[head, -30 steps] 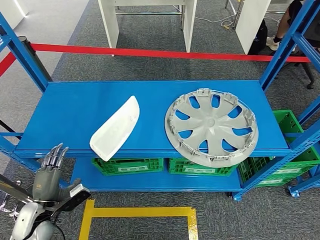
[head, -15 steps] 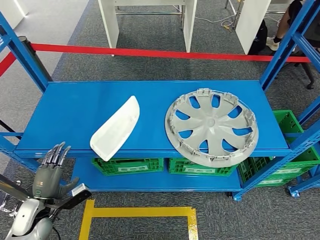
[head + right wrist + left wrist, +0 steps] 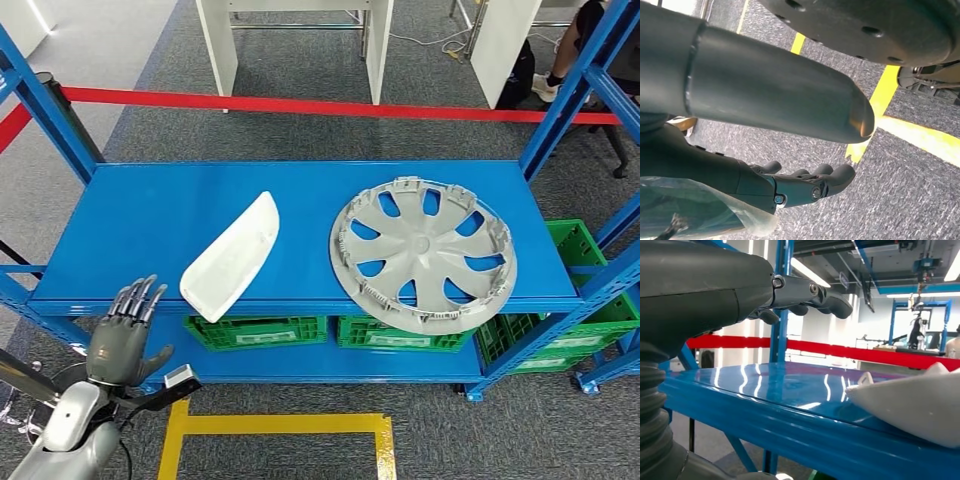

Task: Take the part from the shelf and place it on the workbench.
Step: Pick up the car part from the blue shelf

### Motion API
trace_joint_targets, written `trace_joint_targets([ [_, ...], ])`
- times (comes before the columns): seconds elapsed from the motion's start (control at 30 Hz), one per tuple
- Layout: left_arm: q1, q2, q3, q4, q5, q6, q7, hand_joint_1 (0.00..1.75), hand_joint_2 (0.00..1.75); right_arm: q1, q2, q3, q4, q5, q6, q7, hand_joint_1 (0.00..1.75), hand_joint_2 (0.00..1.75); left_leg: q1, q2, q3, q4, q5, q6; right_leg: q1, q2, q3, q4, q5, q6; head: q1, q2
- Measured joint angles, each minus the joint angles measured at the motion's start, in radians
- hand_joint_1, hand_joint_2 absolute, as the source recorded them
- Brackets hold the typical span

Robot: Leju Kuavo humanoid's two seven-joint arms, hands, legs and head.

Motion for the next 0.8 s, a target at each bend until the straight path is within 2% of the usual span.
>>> trace_joint_targets([
  [0.43,-0.064,0.007,-0.07,0.049,-0.042,-0.004,0.022,0.0,1.75,-0.001,-0.009,0.004,-0.005,0.02,0.004,0.003,0.0,0.0,0.0,0.0,0.0,0.0,0.0,0.0,0.0,0.0,0.0,0.0,0.0,0.0,0.0,0.0],
  [0.8,-0.154,-0.002,-0.146,0.118,-0.069,-0.011,0.029,0.0,1.75,-0.003,-0.015,0.006,-0.007,0.038,0.004,0.009,0.0,0.0,0.0,0.0,0.0,0.001,0.0,0.0,0.0,0.0,0.0,0.0,0.001,0.001,0.0,0.0],
])
